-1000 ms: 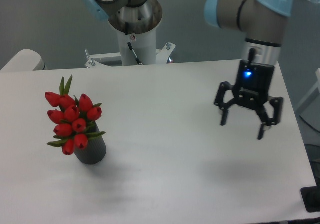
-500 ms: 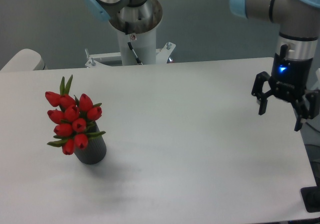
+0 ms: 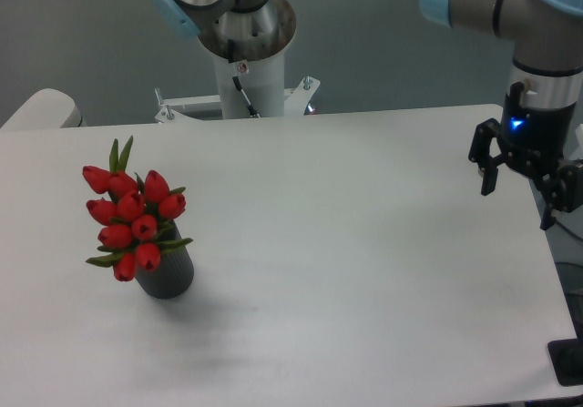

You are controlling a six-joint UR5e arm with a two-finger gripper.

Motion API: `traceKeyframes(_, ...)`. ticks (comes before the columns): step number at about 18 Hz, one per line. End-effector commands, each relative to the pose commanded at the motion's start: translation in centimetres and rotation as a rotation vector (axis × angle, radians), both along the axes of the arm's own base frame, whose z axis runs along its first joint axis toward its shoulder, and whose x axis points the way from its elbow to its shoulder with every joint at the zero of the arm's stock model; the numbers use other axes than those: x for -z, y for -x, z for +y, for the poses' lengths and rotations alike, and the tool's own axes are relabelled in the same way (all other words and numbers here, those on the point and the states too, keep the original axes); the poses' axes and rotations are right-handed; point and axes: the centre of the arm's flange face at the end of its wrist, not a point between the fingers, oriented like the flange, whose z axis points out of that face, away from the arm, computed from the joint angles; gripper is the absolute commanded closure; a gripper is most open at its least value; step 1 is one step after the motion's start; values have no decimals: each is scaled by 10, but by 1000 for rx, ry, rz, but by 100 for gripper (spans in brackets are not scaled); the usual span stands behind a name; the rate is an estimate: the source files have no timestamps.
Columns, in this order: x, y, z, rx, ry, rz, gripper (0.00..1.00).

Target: Insert the flowers into the vase

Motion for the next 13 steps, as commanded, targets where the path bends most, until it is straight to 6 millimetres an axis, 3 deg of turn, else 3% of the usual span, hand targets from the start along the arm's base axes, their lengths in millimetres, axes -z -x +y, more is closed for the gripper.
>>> traceKeyframes(9, -3, -13, 23, 15, 104, 56, 0)
traceKeyframes(13, -1, -14, 23, 15, 109, 55, 0)
